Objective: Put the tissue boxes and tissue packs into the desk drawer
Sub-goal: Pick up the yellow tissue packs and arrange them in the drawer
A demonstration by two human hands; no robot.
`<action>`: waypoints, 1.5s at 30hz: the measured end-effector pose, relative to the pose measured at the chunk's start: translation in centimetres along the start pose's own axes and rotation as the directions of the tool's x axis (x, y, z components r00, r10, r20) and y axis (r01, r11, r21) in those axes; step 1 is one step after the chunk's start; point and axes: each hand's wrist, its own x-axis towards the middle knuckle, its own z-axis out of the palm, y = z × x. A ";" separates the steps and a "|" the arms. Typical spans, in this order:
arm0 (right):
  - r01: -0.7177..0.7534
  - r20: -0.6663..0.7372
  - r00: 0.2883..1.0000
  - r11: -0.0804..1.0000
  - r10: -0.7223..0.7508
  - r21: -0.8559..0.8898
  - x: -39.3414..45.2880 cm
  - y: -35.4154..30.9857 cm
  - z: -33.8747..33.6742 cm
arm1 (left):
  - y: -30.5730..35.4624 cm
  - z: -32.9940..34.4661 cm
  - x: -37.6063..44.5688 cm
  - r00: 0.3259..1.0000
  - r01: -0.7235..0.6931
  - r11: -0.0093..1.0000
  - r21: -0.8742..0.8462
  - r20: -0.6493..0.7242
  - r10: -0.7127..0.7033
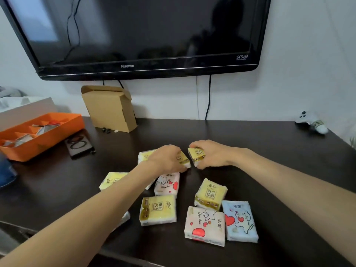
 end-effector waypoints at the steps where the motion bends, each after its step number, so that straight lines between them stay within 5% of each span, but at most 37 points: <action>1: 0.001 -0.018 1.000 1.000 -0.001 -0.006 0.0 0.1 0.1 | 0.0 0.1 0.0 1.000 -0.003 1.000 -0.022 0.003 0.003; 12: 0.009 -0.250 0.968 0.996 0.014 0.092 -4.7 -0.5 -0.8 | 1.5 -2.3 -3.2 0.995 -0.051 0.996 -0.076 -0.084 0.045; 21: 0.133 -0.448 0.894 0.937 0.028 0.323 -17.2 -4.3 -1.6 | 5.2 -4.8 -15.0 0.970 -0.204 0.967 -0.155 -0.168 0.177; 28: 0.147 -0.352 0.936 0.885 0.020 0.441 -31.1 -7.9 4.3 | 6.1 -1.9 -27.3 0.949 -0.312 0.899 -0.308 -0.054 0.311; 31: 0.070 -0.244 0.970 0.933 0.019 0.354 -35.8 -8.9 7.5 | 6.2 0.8 -31.9 0.930 -0.342 0.909 -0.239 0.051 0.363; 36: 0.036 -0.120 0.992 0.996 -0.045 -0.076 -40.1 -10.1 12.0 | 5.8 5.8 -37.0 0.893 -0.424 0.896 -0.129 0.106 0.438; 45: 0.117 0.025 0.993 0.966 -0.114 -0.232 -41.2 -11.7 15.3 | 6.0 10.2 -39.7 0.847 -0.527 0.848 -0.058 0.054 0.529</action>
